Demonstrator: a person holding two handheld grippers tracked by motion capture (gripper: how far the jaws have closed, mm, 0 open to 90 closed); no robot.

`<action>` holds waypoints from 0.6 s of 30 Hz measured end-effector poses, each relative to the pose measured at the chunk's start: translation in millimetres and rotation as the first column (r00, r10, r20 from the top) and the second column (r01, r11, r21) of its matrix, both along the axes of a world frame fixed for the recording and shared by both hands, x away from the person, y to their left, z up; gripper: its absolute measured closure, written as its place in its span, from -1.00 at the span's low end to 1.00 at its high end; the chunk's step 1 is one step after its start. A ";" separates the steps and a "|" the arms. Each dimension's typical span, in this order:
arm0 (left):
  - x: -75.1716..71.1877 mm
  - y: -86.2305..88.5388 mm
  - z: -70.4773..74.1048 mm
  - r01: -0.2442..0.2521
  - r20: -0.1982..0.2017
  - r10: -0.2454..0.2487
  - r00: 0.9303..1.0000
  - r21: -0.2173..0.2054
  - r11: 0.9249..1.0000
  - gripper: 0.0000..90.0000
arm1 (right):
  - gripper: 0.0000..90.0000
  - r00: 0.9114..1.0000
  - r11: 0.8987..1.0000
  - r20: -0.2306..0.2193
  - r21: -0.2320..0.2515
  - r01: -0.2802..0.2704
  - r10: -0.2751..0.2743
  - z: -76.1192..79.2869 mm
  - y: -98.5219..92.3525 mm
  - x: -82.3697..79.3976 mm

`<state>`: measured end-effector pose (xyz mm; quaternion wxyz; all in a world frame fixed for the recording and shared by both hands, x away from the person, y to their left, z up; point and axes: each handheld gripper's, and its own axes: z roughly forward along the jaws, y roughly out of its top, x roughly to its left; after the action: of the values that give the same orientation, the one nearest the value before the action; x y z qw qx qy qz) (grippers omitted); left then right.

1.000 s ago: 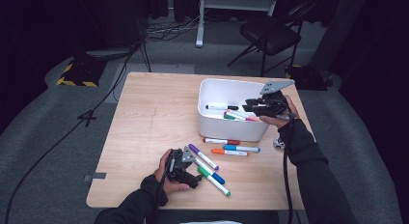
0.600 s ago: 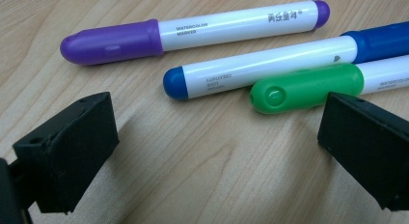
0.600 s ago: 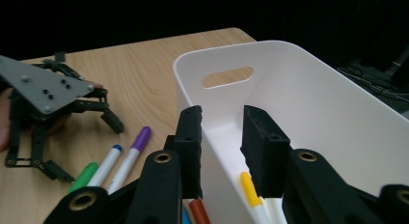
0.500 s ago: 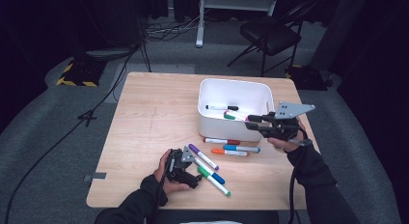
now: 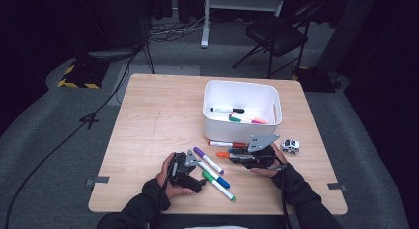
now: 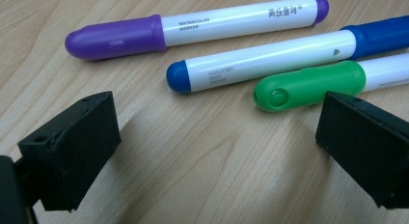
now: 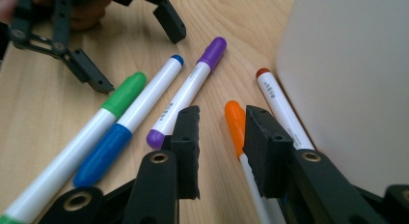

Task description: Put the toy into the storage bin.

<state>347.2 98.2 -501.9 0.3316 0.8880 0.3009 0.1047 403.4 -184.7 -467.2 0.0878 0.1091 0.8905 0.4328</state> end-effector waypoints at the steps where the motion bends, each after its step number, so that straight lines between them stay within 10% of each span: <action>1: -1.0 0.1 0.0 -0.008 0.001 0.008 1.000 -0.001 1.000 -0.95 | 0.47 1.000 1.000 0.001 -0.003 -0.001 0.001 -4.2 3.1 3.4; 18: -0.5 0.3 -0.3 -0.001 0.000 0.001 1.000 -0.005 1.000 -0.95 | 0.47 1.000 0.995 -0.019 -0.101 0.020 -0.022 -29.1 24.0 20.1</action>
<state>346.7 98.6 -502.2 0.3338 0.8870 0.3017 0.1044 423.4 -160.7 -496.3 0.0887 0.1183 0.9108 0.3853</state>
